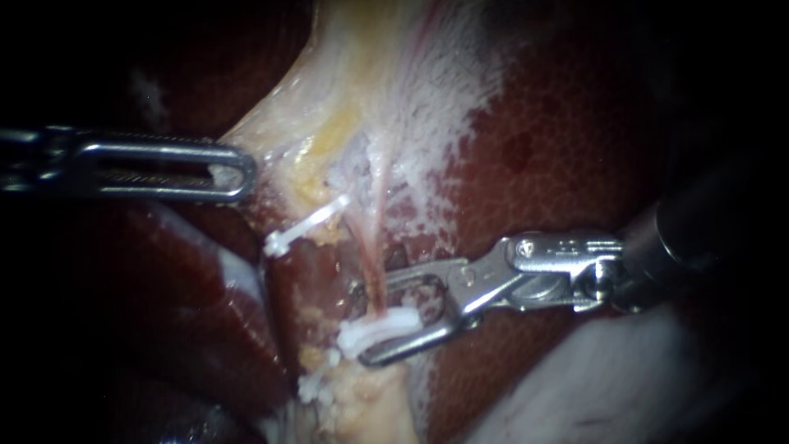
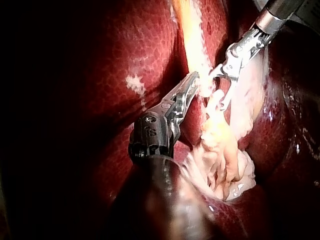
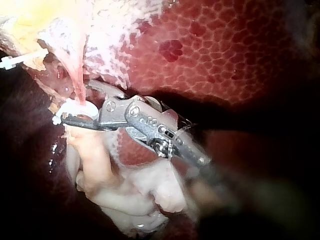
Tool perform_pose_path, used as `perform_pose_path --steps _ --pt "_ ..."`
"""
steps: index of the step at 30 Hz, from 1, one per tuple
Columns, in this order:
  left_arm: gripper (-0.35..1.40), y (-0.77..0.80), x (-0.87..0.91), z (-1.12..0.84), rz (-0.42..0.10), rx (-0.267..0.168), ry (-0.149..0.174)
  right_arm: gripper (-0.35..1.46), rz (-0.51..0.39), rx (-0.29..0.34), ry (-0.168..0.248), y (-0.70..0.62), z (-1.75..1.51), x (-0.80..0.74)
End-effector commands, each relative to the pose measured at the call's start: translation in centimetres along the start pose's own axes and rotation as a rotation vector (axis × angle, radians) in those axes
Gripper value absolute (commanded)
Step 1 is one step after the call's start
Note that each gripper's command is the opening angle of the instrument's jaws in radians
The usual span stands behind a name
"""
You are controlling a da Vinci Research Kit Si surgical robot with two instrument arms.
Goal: Going back second clip right tube
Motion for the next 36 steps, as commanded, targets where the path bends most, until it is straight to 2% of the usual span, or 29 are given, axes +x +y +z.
perform_pose_path --steps 1,7,21,29,36 --pt "-0.35 0.0 0.0 0.0 0.0 0.0 0.0 0.6 0.003 -0.006 0.001 -0.01 -0.02 -0.01" --pt "-0.35 0.02 0.01 0.0 0.001 0.0 0.0 0.6 -0.018 -0.013 0.004 -0.07 -0.25 -0.02" --pt "-0.35 0.16 0.06 0.07 0.005 0.0 -0.001 0.6 -0.069 -0.082 0.019 -0.2 -0.98 0.16" --pt "-0.35 0.22 0.07 0.1 0.006 -0.001 -0.001 0.6 -0.098 -0.084 0.019 -0.31 -1.22 0.21" --pt "-0.35 0.28 0.08 0.14 0.006 0.0 -0.005 0.6 -0.108 -0.078 0.02 -0.37 -1.31 0.26"
